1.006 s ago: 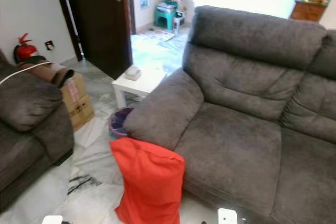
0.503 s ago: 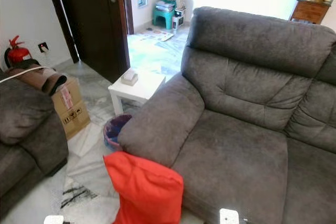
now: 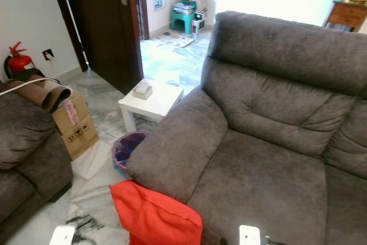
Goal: Move the pillow to the sofa from floor
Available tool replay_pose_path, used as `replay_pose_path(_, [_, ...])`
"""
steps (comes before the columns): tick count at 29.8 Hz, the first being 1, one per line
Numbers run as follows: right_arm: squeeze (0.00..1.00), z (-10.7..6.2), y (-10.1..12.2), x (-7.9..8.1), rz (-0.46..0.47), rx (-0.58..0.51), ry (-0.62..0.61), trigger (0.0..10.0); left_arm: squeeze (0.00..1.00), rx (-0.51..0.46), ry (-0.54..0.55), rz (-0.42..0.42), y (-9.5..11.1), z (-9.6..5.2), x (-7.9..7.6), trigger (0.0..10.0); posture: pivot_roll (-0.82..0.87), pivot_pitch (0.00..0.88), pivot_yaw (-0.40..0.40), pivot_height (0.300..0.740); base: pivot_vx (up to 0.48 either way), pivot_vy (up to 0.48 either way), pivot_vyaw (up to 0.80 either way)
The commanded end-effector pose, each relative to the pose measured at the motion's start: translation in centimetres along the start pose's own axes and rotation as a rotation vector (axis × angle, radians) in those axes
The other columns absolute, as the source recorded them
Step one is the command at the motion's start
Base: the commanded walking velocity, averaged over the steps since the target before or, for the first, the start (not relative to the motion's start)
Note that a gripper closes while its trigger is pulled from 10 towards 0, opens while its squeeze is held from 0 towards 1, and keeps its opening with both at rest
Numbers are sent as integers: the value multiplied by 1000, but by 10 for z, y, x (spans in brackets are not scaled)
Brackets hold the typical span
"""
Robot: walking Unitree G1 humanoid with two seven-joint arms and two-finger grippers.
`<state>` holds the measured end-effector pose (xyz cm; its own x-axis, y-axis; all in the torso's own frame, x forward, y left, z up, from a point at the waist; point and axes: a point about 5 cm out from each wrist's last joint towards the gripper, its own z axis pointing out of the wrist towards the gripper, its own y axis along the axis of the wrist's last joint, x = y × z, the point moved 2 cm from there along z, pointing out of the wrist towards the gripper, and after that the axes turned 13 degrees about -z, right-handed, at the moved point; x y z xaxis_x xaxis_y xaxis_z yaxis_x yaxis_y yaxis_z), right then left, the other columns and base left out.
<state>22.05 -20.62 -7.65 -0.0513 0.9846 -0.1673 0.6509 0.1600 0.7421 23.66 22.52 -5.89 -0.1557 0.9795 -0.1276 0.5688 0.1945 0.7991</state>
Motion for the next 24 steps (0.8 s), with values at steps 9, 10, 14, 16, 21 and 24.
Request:
replay_pose_path(9, [0, -4, 74, -18, 47, -440, -38, 10000, 0, -417, -201, 104, 76, -2, -47, 10000, -34, 0, 43, 740, 0, 0, 0])
replay_pose_path(10, [0, -4, 77, -19, 52, -456, -43, 10000, 0, -422, -206, 105, 76, -3, -47, 10000, -36, 0, 44, 740, 0, 0, 0])
replay_pose_path(14, [0, -10, 86, -13, 37, -537, -25, 10000, 0, -476, -205, 113, 78, -10, -46, 10000, -37, 0, 41, 740, 0, 0, 0])
replay_pose_path(16, [0, -12, 84, -11, 23, -548, -23, 10000, 0, -494, -209, 130, 80, -13, -46, 10000, -32, 0, 37, 740, 0, 0, 0])
replay_pose_path(21, [0, -10, 84, -11, 32, -534, -25, 10000, 0, -508, -184, 122, 85, -13, -42, 10000, -24, 0, 32, 740, 0, 0, 0])
replay_pose_path(24, [0, -9, 89, -11, 38, -534, -28, 10000, 0, -517, -170, 109, 90, -13, -40, 10000, -25, 5, 30, 740, 0, 0, 0])
